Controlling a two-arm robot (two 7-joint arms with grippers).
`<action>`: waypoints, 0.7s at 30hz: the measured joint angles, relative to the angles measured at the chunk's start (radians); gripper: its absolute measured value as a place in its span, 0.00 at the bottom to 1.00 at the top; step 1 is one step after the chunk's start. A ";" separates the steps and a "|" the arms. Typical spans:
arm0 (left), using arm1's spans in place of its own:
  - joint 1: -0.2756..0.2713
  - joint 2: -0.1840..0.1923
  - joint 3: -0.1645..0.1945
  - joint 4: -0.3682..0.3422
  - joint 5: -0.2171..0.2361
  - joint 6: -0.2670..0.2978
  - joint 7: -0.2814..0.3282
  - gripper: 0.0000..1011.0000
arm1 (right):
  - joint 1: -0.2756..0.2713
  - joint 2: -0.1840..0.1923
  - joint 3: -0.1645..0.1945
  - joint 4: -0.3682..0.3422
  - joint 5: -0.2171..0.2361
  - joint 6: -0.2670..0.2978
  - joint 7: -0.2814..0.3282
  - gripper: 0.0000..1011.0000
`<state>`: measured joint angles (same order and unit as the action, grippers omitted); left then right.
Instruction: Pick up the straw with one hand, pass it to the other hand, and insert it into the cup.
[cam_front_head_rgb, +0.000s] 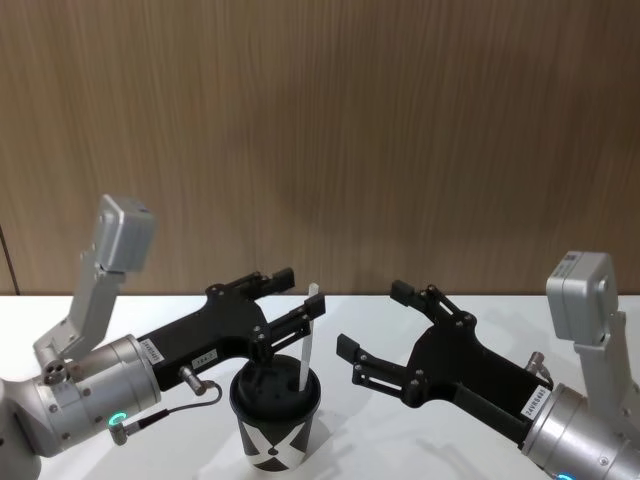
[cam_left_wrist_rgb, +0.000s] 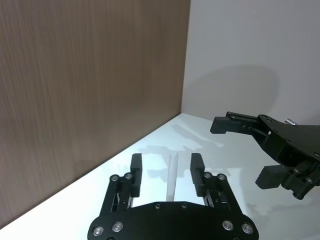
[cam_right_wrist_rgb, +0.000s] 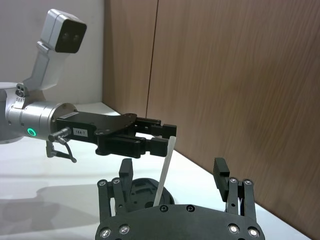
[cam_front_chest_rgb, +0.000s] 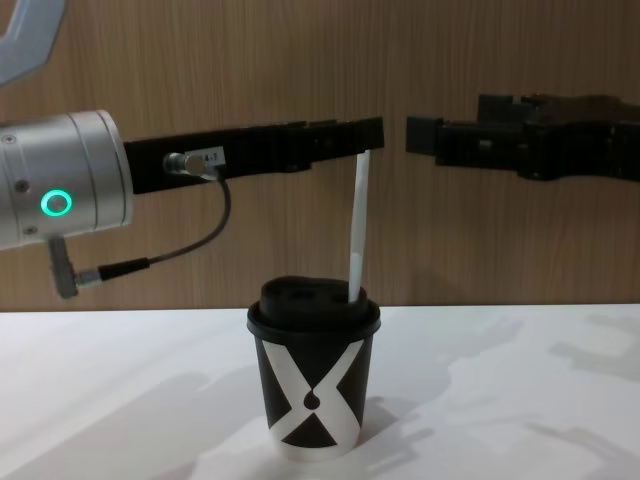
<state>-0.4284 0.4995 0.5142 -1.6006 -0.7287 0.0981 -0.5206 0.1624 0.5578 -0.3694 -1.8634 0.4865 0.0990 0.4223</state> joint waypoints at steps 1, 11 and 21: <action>0.003 0.001 -0.002 -0.003 0.001 -0.001 0.002 0.58 | 0.000 0.000 0.000 0.000 0.000 0.000 0.000 0.99; 0.046 0.020 -0.035 -0.051 0.006 -0.017 0.031 0.87 | -0.002 0.000 0.001 -0.002 0.000 0.001 -0.001 0.99; 0.101 0.038 -0.062 -0.100 0.014 -0.030 0.055 0.99 | -0.034 0.000 0.016 -0.036 -0.011 0.035 -0.047 0.99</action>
<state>-0.3271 0.5380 0.4525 -1.7004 -0.7143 0.0682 -0.4651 0.1279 0.5581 -0.3536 -1.8994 0.4760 0.1338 0.3757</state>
